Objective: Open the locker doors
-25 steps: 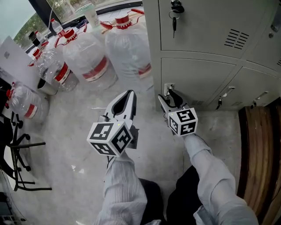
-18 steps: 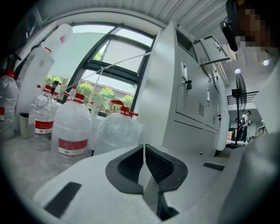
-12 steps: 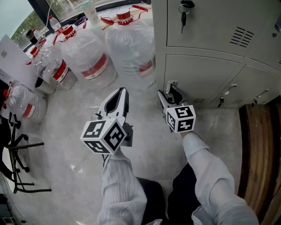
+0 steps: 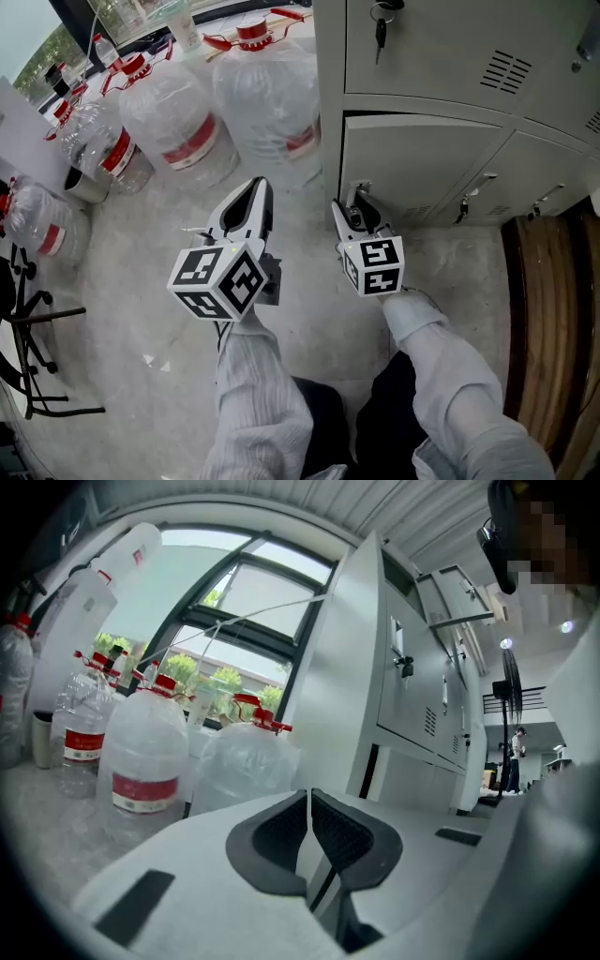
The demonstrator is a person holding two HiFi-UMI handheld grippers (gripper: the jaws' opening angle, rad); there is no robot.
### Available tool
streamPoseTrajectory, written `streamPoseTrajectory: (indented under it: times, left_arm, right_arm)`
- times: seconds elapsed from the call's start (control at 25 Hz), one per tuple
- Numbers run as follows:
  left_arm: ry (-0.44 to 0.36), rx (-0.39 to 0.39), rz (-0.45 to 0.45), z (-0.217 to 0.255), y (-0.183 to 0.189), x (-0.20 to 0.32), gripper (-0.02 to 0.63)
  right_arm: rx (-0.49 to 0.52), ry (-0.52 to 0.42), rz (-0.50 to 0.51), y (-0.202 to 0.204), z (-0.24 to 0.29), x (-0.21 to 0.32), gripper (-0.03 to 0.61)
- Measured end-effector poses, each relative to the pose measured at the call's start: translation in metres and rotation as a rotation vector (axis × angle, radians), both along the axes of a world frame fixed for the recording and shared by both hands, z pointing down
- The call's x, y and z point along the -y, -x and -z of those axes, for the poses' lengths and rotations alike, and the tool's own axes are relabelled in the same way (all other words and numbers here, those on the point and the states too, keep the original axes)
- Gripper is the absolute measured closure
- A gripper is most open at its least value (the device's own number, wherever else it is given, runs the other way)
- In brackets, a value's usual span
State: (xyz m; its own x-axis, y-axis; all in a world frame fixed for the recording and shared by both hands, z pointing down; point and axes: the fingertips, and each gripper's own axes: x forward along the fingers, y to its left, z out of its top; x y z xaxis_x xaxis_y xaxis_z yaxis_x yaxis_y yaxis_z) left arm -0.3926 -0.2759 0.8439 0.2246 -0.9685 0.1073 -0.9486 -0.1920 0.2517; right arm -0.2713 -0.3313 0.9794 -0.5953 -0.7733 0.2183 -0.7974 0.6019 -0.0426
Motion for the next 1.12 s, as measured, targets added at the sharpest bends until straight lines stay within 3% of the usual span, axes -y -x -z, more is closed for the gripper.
streamPoseTrajectory:
  times: [0.16,0.28,1.12]
  left_arm:
    - [-0.01,-0.012,-0.016,0.005,-0.006,0.003,0.595]
    - [-0.007,-0.011,-0.02,0.005,-0.008,0.003,0.595]
    - [-0.007,-0.039,-0.136,0.006,-0.074,0.018,0.595]
  right_arm:
    - [-0.023,0.003,-0.041,-0.008,0.0,-0.009,0.477]
    - [-0.028,0.011,-0.014,-0.012,-0.001,-0.018,0.477]
    - [-0.044,0.028,0.369,-0.091,-0.005,-0.124,0.474]
